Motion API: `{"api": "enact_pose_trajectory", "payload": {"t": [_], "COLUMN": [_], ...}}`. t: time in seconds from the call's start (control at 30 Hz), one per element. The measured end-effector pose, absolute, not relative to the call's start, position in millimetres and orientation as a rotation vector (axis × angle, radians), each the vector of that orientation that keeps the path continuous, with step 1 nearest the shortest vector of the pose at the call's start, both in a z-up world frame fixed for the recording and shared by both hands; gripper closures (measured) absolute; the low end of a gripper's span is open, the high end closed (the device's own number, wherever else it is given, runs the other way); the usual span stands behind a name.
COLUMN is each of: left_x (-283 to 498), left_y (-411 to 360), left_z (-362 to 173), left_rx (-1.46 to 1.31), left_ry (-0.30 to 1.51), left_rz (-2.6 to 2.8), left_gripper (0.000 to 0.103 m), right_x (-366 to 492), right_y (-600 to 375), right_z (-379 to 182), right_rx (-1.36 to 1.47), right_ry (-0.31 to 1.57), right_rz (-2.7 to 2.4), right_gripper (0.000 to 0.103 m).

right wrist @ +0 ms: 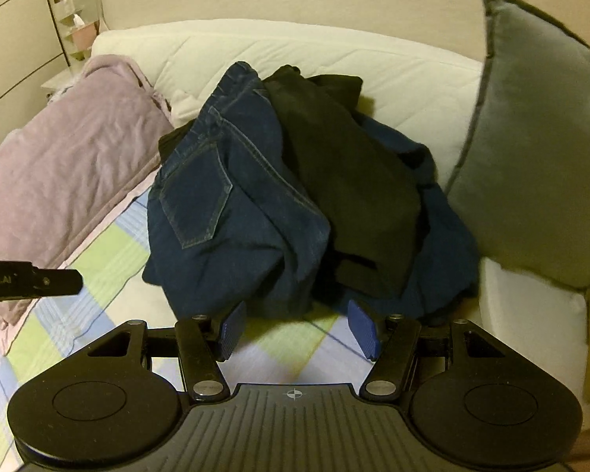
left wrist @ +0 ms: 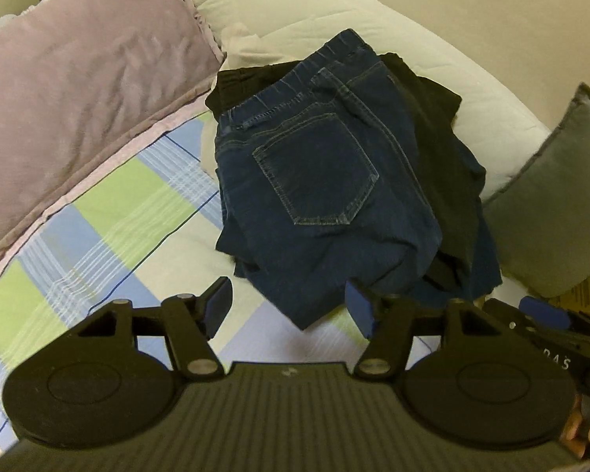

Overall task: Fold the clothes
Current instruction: 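Grasp the dark blue jeans with both grippers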

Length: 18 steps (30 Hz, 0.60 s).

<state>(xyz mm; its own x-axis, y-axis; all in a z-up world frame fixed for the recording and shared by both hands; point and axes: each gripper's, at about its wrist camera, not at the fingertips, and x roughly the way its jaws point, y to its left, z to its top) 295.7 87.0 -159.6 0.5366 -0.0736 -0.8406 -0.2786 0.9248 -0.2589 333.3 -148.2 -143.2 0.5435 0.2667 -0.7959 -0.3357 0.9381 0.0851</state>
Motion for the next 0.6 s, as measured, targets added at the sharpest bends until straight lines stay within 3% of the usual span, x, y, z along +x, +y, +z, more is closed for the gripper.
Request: {"api": "enact_pose_trajectory", "payload": {"t": [0.6], "left_x": [364], "left_y": [117], "left_z": [-257], "left_rx": [-0.642], "left_ry": [1.065], "left_rz": [0.141], "left_gripper": [0.043], "right_x": [449], "right_y": [-135], "right_z": [-208], "right_rx": [-0.063], "right_ry": [1.010], "right_rz": [0.413], "right_gripper": [0.042]}}
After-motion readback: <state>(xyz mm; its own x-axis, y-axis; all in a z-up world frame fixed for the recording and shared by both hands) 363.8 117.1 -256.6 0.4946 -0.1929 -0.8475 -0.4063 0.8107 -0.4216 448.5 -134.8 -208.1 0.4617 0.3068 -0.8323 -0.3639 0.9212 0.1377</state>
